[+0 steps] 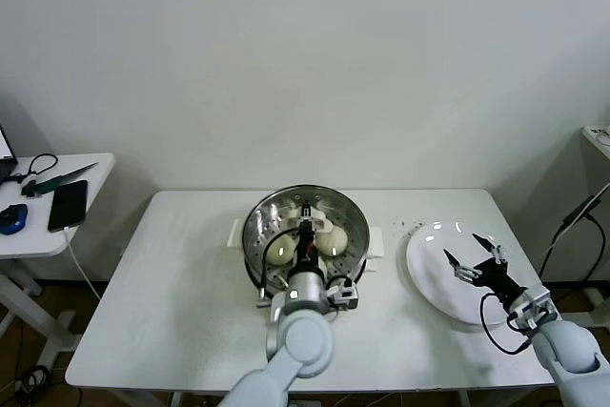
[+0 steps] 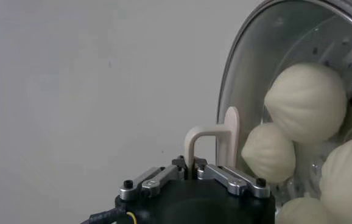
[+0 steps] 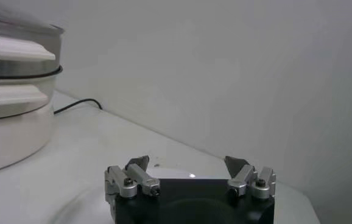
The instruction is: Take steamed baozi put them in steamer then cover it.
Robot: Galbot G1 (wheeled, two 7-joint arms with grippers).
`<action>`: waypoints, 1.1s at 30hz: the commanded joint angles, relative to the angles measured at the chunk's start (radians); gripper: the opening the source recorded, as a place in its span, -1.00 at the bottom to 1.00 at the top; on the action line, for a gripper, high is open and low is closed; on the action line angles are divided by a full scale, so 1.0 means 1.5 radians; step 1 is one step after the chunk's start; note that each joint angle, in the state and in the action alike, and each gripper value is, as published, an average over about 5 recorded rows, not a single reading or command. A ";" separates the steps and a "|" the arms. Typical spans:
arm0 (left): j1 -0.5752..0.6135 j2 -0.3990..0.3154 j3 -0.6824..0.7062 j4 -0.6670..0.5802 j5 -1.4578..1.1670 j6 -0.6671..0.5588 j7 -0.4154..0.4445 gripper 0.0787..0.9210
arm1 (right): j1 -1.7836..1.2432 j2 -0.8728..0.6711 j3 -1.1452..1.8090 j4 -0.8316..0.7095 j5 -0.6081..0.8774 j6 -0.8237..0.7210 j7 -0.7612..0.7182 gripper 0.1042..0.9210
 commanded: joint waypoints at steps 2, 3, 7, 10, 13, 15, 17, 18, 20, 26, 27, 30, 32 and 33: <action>-0.002 0.007 0.004 -0.007 -0.001 0.030 0.019 -0.83 | 0.001 -0.001 0.001 -0.001 -0.001 0.001 -0.001 0.76; -0.003 0.009 0.004 -0.010 -0.001 0.030 0.020 -0.82 | 0.001 -0.001 0.001 -0.001 -0.001 0.000 -0.002 0.76; 0.000 0.019 0.004 -0.037 -0.001 0.028 0.024 -0.68 | 0.001 -0.002 0.001 -0.002 -0.001 0.000 -0.003 0.76; 0.009 0.031 0.004 -0.066 -0.004 0.029 0.029 -0.47 | 0.001 -0.002 0.001 -0.002 -0.003 -0.002 -0.003 0.76; 0.026 0.041 0.002 -0.098 -0.007 0.029 0.033 -0.27 | 0.003 -0.003 0.001 -0.003 -0.004 -0.005 -0.003 0.76; 0.039 0.047 -0.002 -0.119 -0.008 0.027 0.035 -0.12 | 0.005 -0.003 0.000 -0.003 -0.005 -0.008 -0.002 0.76; 0.050 0.055 -0.007 -0.138 -0.012 0.025 0.034 0.00 | 0.007 -0.003 -0.002 -0.002 -0.005 -0.011 0.000 0.76; 0.055 0.061 -0.009 -0.148 -0.017 0.025 0.034 0.08 | 0.008 -0.003 -0.002 -0.001 -0.007 -0.013 0.001 0.76; 0.064 0.074 -0.013 -0.166 -0.038 0.024 0.028 0.21 | 0.010 -0.002 -0.003 0.001 -0.009 -0.019 0.003 0.76; 0.091 0.112 -0.035 -0.214 -0.156 -0.001 -0.048 0.61 | 0.011 -0.003 -0.003 0.011 -0.006 -0.040 0.007 0.76; 0.097 0.118 -0.042 -0.221 -0.175 -0.011 -0.064 0.67 | 0.011 -0.003 -0.003 0.013 -0.006 -0.042 0.007 0.76; 0.115 0.138 -0.069 -0.242 -0.245 -0.037 -0.105 0.75 | 0.011 -0.002 0.000 0.020 -0.007 -0.051 0.009 0.76; 0.130 0.151 -0.091 -0.256 -0.305 -0.058 -0.128 0.76 | 0.009 -0.002 0.004 0.026 -0.006 -0.056 0.012 0.76; 0.140 0.159 -0.106 -0.263 -0.346 -0.075 -0.142 0.76 | 0.007 -0.002 0.006 0.030 -0.002 -0.059 0.014 0.76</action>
